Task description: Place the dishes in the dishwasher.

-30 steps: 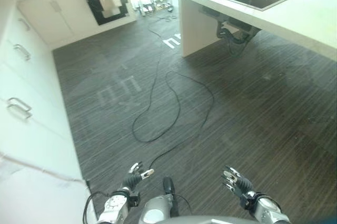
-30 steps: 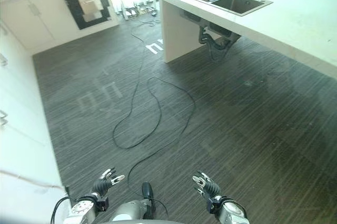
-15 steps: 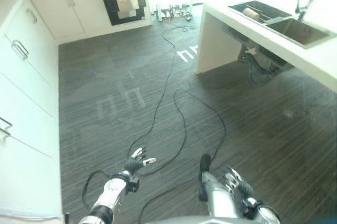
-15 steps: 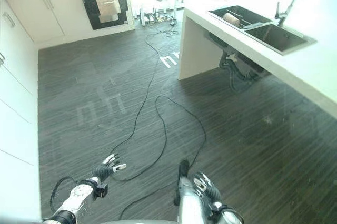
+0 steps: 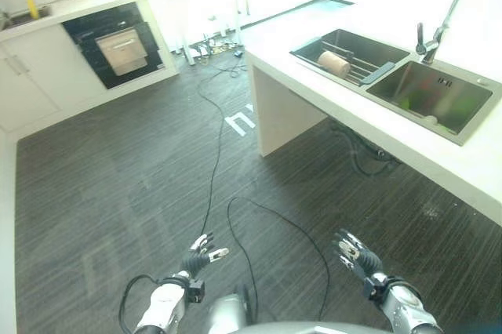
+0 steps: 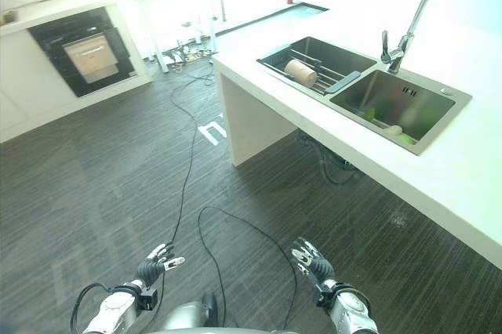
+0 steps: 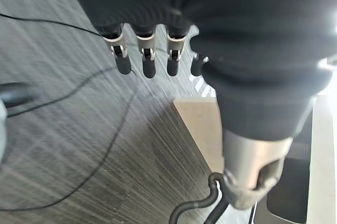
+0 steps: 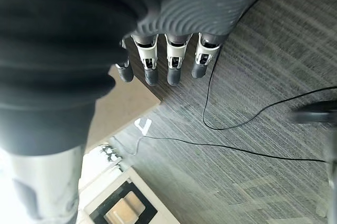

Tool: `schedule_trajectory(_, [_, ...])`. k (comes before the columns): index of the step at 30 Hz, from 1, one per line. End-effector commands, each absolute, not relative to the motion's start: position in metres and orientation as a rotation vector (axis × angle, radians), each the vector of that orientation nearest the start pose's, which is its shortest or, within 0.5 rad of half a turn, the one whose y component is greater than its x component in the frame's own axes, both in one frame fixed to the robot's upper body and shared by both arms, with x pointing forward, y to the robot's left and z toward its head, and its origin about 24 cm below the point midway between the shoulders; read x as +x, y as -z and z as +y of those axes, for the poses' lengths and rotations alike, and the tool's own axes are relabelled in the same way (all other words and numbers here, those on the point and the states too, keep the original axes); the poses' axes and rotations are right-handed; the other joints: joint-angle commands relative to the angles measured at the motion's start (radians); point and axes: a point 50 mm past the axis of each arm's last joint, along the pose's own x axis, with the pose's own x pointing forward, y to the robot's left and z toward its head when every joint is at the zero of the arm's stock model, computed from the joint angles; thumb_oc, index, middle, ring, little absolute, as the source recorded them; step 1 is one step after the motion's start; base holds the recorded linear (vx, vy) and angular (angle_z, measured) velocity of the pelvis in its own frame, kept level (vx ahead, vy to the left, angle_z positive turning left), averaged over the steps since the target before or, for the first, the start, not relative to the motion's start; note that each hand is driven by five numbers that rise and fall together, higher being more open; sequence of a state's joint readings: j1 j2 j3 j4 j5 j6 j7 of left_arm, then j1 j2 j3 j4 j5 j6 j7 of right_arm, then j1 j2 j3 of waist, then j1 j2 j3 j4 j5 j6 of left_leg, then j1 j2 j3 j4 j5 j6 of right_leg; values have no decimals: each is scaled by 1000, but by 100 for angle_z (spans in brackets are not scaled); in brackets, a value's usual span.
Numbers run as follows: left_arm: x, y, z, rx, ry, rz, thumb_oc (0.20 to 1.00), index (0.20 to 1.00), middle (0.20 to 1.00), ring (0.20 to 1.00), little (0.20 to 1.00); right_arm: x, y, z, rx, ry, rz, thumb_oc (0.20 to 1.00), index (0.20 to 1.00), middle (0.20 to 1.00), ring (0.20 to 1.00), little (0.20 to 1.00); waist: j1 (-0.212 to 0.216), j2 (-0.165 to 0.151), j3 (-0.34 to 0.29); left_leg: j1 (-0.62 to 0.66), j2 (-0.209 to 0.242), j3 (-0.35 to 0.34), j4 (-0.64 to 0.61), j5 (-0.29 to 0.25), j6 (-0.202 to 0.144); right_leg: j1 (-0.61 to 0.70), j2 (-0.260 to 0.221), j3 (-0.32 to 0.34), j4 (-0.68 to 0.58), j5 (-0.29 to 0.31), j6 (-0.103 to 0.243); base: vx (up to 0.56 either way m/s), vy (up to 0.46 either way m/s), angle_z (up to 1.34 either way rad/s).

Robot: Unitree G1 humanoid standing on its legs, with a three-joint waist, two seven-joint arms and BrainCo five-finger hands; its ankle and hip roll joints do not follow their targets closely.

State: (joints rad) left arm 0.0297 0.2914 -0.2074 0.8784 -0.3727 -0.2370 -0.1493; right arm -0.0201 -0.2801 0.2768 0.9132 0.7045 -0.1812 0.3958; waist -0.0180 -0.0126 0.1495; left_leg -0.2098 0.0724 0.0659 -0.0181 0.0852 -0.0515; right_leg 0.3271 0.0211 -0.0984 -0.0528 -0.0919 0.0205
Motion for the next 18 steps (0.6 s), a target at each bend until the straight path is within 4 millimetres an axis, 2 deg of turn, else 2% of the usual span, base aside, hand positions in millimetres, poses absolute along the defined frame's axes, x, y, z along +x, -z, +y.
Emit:
schedule_trajectory(1, [175,103,212,-11,77,582,1000,1000,1000,1000,1000,180,105,-207,357,-171,588,1000,1000,1000,1000,1000,45,14,-3,110,75,-6,29,68,-73,-169,-47,21,110,-16,30,233,230,-98])
schedule_trajectory(4, [177,104,213,-12,90,590,1000,1000,1000,1000,1000,178,106,-211,380,-137,588,1000,1000,1000,1000,1000,26,18,-9,135,85,48,33,33,-60,-172,-89,-12,120,-19,50,185,235,-52])
schedule_trajectory(8, [186,102,219,24,87,589,1000,1000,1000,1000,1000,175,108,-206,388,-149,596,1000,1000,1000,1000,1000,23,19,-29,208,29,30,-24,-2,-30,-180,-134,-37,124,4,93,198,169,-19])
schedule_trajectory(11, [194,99,220,51,100,578,1000,1000,1000,1000,1000,176,111,-200,417,-126,590,1000,1000,1000,1000,1000,32,13,-33,200,-4,25,5,-35,7,-198,-162,-26,163,-2,113,138,216,13])
schedule_trajectory(14, [196,98,219,56,115,575,1000,1000,1000,1000,1000,173,113,-194,428,-110,586,1000,1000,1000,1000,1000,25,12,-34,182,-31,37,43,-63,51,-234,-160,21,309,7,124,106,234,-4])
schedule_trajectory(15, [196,99,218,65,128,581,1000,1000,1000,1000,1000,172,113,-194,435,-96,575,1000,1000,1000,1000,1000,14,18,-32,192,-43,38,44,-74,70,-281,-146,38,426,47,131,100,251,-21])
schedule_trajectory(16, [196,98,219,71,131,583,1000,1000,1000,1000,1000,171,113,-194,437,-97,571,1000,1000,1000,1000,1000,9,26,-29,204,-44,39,42,-81,76,-326,-137,33,520,72,130,116,249,-25])
schedule_trajectory(17, [195,98,221,76,125,589,1000,1000,1000,1000,1000,170,112,-194,433,-103,567,1000,1000,1000,1000,1000,7,33,-23,223,-45,48,38,-91,79,-382,-140,-6,601,83,126,122,165,-30])
schedule_trajectory(18, [194,98,224,75,108,596,1000,1000,1000,1000,1000,170,112,-195,431,-113,571,1000,1000,1000,1000,1000,9,31,-16,246,-47,64,28,-96,77,-409,-160,-61,598,99,120,173,44,-32])
